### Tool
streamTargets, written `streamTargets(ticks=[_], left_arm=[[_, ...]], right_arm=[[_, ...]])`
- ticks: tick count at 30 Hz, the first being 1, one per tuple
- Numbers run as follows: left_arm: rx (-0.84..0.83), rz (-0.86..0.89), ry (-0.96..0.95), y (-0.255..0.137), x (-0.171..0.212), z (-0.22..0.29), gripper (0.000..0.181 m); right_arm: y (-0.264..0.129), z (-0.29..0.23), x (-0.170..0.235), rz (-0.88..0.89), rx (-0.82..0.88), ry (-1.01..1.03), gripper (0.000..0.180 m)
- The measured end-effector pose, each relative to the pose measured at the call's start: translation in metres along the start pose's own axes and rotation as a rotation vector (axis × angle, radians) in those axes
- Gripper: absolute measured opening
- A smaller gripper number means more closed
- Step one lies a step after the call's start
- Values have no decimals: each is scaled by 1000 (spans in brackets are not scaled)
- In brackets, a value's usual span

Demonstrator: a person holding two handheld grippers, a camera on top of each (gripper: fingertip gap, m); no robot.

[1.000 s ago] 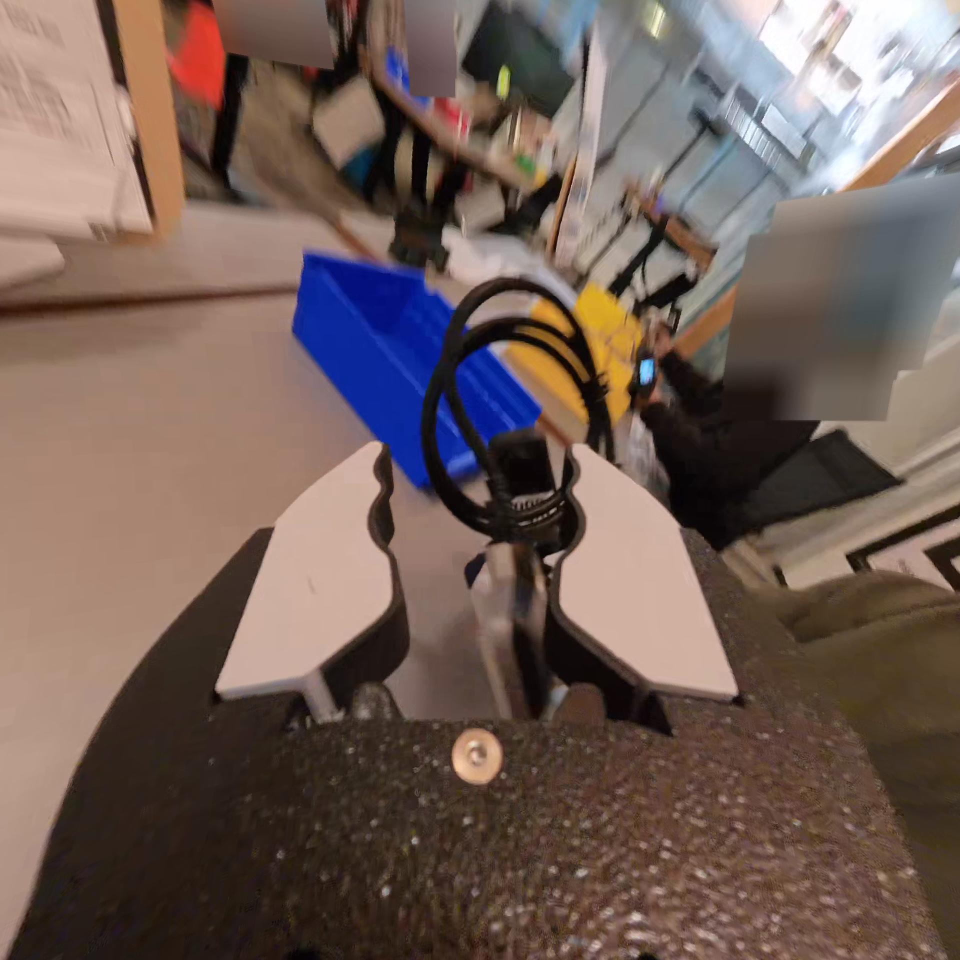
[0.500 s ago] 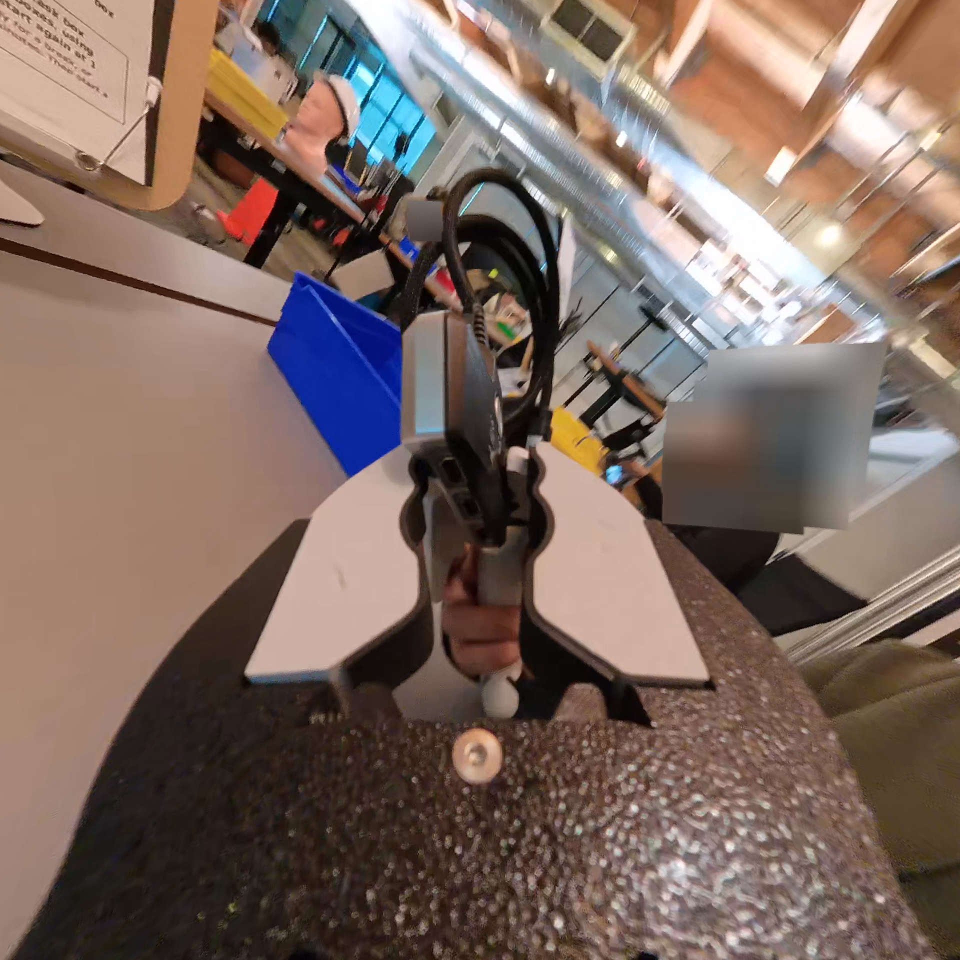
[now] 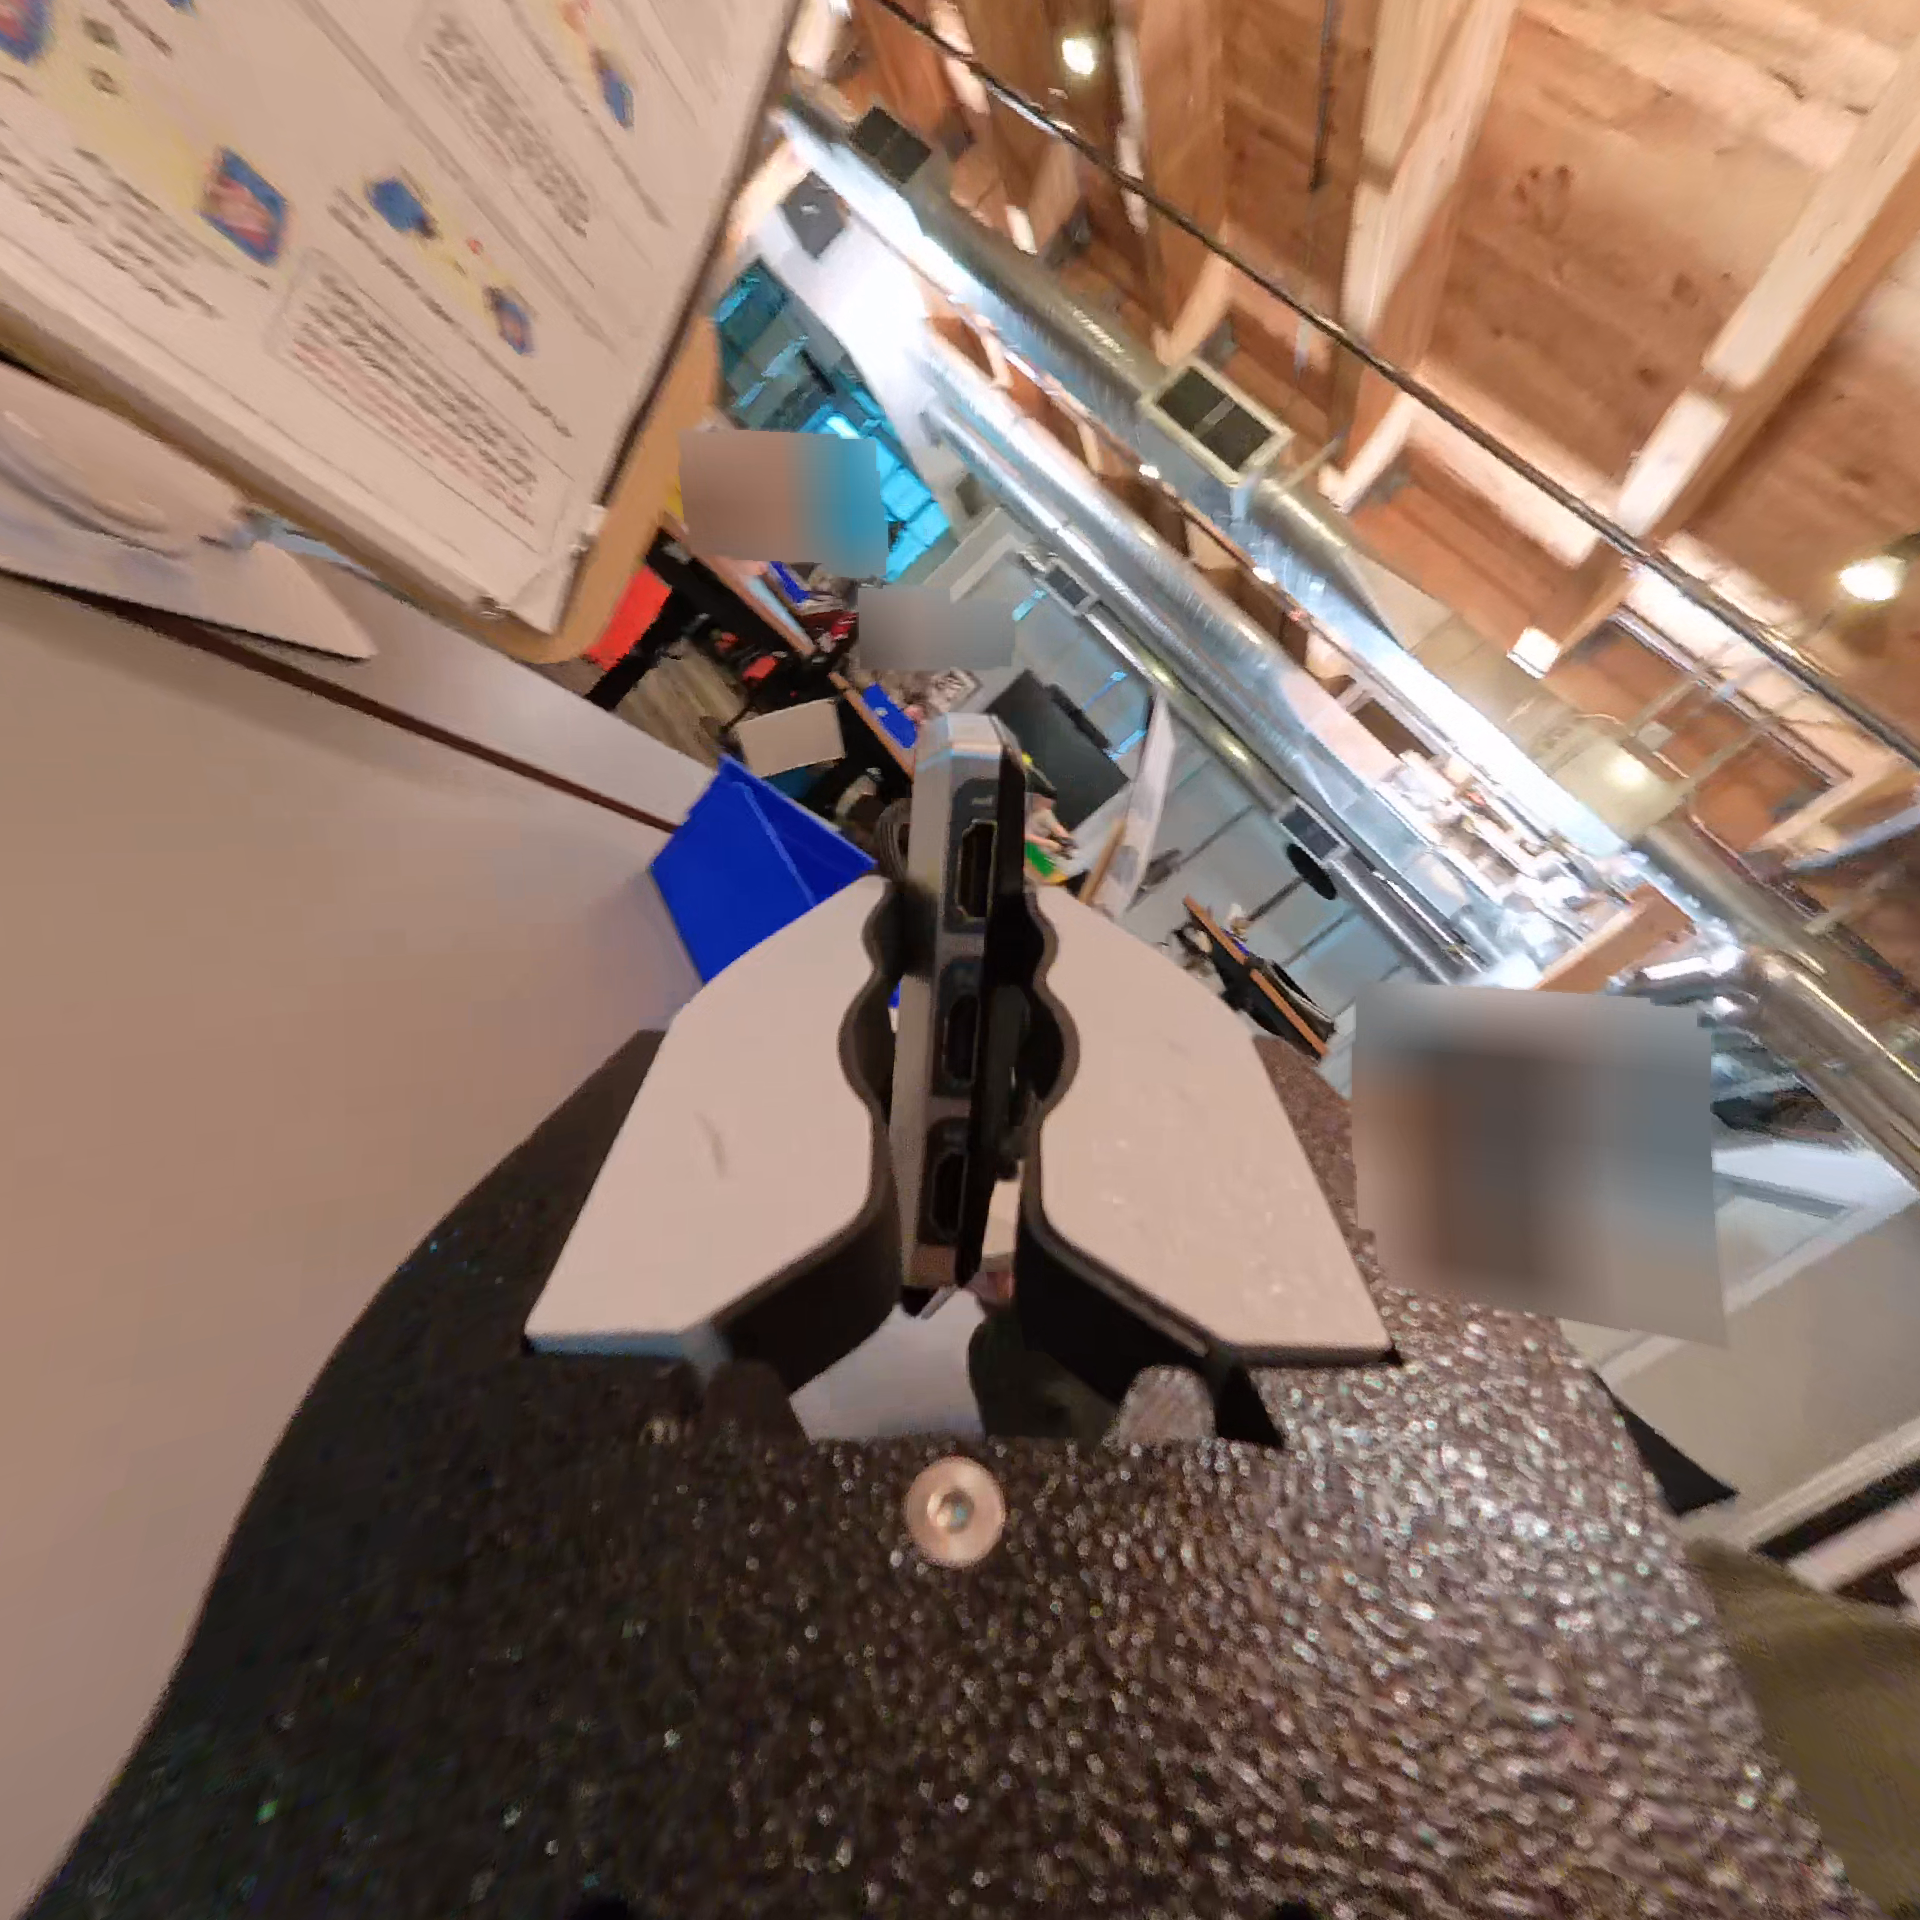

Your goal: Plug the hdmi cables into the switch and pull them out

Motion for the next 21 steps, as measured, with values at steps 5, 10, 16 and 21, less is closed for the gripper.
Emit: streamTargets(ticks=[5, 10, 16, 21], left_arm=[[-131, -23, -28, -18, -20, -15, 20], [-177, -50, -71, -11, -7, -28, 21], [-64, -119, -216, 24, 26, -33, 21], [4, -187, -267, 42, 49, -26, 21]], right_arm=[[-44, 23, 16, -373, 129, -327, 99], [-88, 32, -9, -255, 298, -469, 88], [-33, -11, -26, 175, 168, -508, 64], [0, -22, -2, 116, 89, -568, 47]])
Point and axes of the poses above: each gripper's, where its closed fingertips meet, y out along the fingers, x out of its underside, z = x × y across the jaws, the point moved 8 cm from there along -y, back along the fingers, and after that the axes turned 6 degrees about -z, right-handed, at the moved point
